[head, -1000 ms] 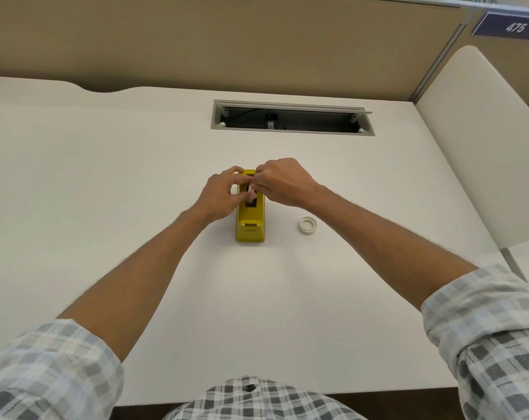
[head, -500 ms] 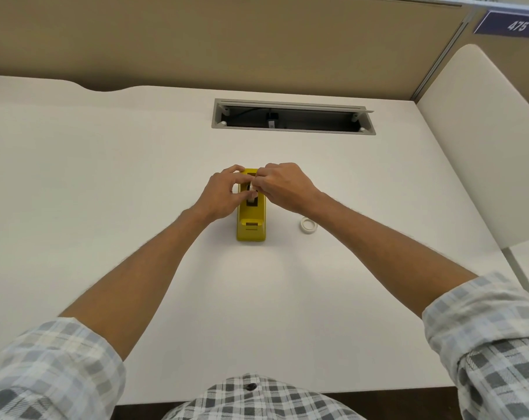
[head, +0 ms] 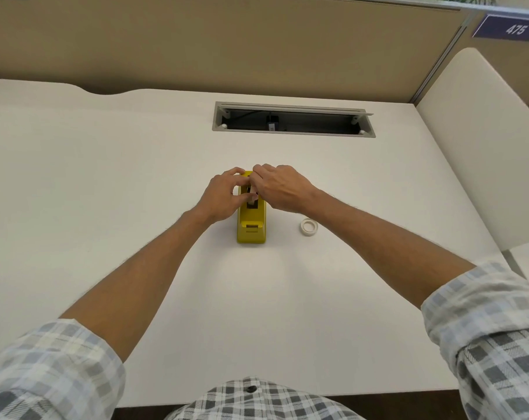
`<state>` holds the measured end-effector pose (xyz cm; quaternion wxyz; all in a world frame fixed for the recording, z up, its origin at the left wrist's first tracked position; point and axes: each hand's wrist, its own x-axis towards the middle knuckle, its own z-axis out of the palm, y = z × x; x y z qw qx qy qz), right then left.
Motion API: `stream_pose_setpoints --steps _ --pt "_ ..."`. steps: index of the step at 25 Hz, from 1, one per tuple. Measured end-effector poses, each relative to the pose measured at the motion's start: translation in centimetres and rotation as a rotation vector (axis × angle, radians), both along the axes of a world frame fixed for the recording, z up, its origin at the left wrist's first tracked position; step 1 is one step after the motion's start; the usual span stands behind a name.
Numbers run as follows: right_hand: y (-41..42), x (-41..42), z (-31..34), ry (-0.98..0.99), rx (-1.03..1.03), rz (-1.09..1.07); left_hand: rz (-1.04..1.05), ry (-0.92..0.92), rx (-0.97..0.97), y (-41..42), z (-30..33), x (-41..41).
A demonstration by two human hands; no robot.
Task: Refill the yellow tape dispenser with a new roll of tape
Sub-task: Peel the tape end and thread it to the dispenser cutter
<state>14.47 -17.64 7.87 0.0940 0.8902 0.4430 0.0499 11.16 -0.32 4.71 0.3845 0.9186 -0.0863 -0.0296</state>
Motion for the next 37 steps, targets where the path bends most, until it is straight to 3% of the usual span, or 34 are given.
stream_pose_setpoints --steps 3,7,9,37 --pt "0.1 0.2 -0.2 0.046 0.055 -0.054 0.002 0.007 0.0 0.0 -0.1 0.1" --pt "-0.5 0.7 0.5 0.198 0.318 -0.236 0.023 0.031 0.029 0.0 -0.1 0.2" --pt "-1.0 0.6 0.6 0.256 0.375 -0.209 0.011 0.025 0.007 0.1 -0.2 0.3" --pt "0.0 0.6 0.9 0.021 0.0 0.102 0.008 0.009 0.05 0.1 -0.1 0.4"
